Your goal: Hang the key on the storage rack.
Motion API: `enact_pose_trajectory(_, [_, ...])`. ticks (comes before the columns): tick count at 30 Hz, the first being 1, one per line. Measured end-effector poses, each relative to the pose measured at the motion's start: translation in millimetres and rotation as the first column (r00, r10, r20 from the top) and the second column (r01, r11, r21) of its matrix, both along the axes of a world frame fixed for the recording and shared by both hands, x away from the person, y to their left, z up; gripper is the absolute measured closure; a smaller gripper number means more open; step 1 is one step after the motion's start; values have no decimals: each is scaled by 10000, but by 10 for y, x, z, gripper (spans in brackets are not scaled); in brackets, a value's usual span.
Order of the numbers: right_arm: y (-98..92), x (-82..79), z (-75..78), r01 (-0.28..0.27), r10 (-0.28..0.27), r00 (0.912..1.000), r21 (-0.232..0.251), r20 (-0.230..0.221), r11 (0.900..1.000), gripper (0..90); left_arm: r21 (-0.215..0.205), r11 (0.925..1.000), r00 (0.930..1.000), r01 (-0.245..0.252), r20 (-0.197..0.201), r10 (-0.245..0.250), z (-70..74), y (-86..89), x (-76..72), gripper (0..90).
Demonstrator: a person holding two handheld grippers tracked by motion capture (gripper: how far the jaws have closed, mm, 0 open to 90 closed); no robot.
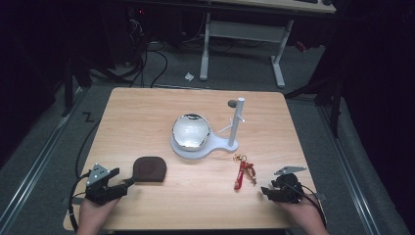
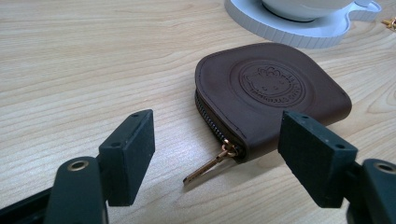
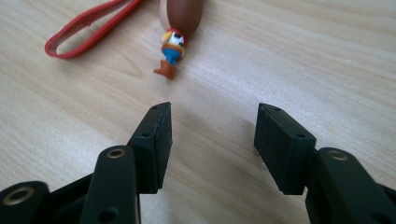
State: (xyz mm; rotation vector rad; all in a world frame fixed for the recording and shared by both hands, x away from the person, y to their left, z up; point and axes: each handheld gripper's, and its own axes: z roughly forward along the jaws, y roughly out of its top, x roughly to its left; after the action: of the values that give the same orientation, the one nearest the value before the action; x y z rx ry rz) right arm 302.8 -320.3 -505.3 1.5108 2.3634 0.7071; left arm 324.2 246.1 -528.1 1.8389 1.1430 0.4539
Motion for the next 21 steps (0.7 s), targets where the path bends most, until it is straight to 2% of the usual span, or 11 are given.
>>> enact_pose_trajectory(10, [97,31,48,-537,481,9949,-623,-884,9966,452,-31,10000,10000,91,-23,-91,-3,6,10,277])
enact_pose_trajectory(21, [182,135,138,-1049,783,9769,-1271,-1991,9863,447,-65,9999,9999,143,-30,-143,-2,17,18,278])
